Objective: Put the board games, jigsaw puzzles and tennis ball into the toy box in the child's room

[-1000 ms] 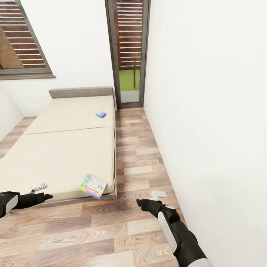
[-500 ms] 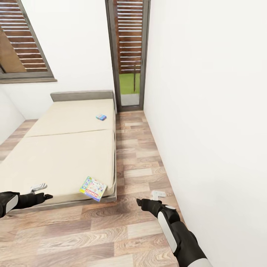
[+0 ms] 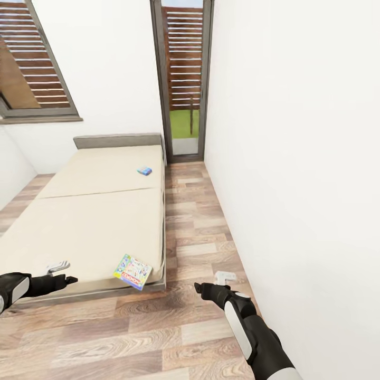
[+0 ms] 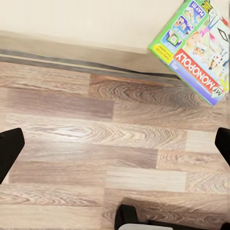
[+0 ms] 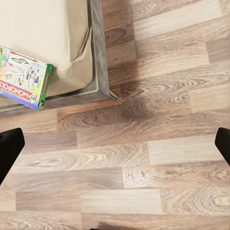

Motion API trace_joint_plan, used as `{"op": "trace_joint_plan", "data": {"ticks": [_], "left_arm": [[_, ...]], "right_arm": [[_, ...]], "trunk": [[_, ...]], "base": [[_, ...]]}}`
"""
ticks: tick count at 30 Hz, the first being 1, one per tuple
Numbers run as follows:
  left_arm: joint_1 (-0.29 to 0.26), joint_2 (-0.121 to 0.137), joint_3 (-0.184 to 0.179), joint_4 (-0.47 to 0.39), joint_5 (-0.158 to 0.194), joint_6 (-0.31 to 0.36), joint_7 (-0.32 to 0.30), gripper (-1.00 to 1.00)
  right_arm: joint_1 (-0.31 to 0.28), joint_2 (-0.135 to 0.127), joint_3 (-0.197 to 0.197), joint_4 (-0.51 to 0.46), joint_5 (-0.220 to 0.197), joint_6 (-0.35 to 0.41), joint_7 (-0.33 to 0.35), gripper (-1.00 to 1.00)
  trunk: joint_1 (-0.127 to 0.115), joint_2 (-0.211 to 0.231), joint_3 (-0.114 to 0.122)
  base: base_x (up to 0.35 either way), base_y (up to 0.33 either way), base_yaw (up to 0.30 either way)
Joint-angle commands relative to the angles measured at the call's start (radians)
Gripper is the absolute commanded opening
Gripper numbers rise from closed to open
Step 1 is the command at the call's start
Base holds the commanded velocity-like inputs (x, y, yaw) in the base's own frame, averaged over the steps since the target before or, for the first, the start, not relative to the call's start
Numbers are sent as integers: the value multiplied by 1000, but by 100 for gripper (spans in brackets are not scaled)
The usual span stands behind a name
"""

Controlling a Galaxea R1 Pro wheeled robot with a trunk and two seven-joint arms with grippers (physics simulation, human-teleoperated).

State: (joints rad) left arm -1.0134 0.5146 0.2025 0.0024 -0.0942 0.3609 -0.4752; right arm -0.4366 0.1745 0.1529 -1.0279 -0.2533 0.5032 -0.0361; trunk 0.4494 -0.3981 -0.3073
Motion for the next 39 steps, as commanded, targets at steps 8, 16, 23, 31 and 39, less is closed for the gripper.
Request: {"op": "trace_joint_plan", "data": {"ticks": [8,16,23,31,39], "left_arm": [[-1,-3,9,0,-10,4,-4,100],[0,-3,9,-1,-10,4,-3,100],[2,-3,8,-1,-10,4,-4,100],[2,-2,9,-1,-10,4,-3,100],[3,-2,9,-1,-10,4,-4,100]], "right_arm": [[-1,0,1,-1,-6,5,-4,100],[-1,0,1,-1,-6,5,-4,100],[-1,0,1,-1,-6,5,-4,100],[-1,0,1,-1,-7,5,-4,100],[-1,0,1,-1,-6,5,-4,100]], "trunk": [[1,-2,12],[1,-2,25],[1,-2,37],[1,-2,50],[1,-2,63]], "base": [[0,0,0],[0,0,0],[0,0,0],[0,0,0],[0,0,0]]}}
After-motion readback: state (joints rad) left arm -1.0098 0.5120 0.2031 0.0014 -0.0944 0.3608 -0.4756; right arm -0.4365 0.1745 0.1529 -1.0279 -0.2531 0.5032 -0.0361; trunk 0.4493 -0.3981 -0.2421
